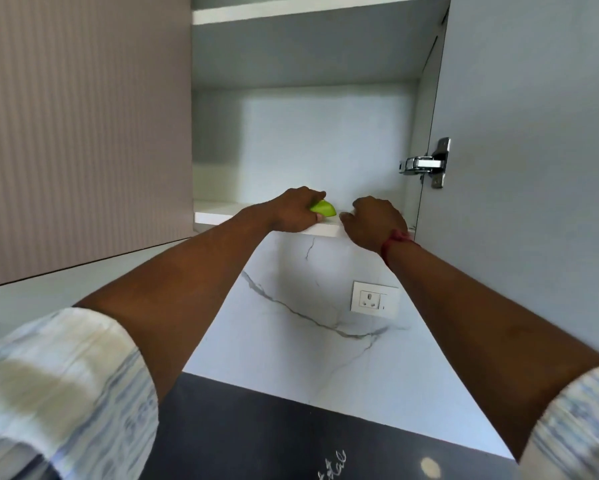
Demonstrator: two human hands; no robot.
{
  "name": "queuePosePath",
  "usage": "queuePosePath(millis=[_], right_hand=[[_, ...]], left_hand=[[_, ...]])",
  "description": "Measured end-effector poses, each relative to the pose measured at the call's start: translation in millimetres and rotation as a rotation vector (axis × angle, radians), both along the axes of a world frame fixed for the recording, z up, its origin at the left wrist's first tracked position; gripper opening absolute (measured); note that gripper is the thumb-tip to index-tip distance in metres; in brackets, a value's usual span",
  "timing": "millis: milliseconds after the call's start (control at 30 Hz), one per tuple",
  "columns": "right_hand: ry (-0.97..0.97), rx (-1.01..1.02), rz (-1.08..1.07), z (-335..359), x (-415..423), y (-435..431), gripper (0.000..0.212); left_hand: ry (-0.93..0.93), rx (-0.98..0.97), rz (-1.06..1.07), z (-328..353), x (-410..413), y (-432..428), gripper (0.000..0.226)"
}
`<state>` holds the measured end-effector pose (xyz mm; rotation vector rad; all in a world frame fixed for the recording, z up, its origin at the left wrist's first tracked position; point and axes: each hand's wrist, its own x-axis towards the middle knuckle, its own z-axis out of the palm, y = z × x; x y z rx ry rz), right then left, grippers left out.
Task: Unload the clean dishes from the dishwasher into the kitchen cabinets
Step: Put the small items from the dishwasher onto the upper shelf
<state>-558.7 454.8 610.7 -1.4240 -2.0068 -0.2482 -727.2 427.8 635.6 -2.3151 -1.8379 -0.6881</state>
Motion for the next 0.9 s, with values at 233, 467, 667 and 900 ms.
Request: queuePosePath(millis=[233,467,667,900], right_hand=[[-0.112,0.034,-0.101,-8.5,-5.1,-8.7,0.043],[-0.057,-0.176,-0.212,2.5,-9.3,-21.8,0.062],[-0.065,-0.033,-0.189,-14.8,-3.0,-53.0,0.071],[-0.067,0.182,0.05,-118.6,22.1,-186.1,0.077]], left_hand=[[-0.271,-0.141,-0.157,4.7,-1.2,26.6,0.048],[-0.163,-0.173,-0.186,5.4,13.6,31.8,0.048],[-0.14,-0.033,-0.126,-6.1,23.8,23.3,0.059],[-0.438,0.621,-0.026,-99.5,49.9,-79.3,0.056]])
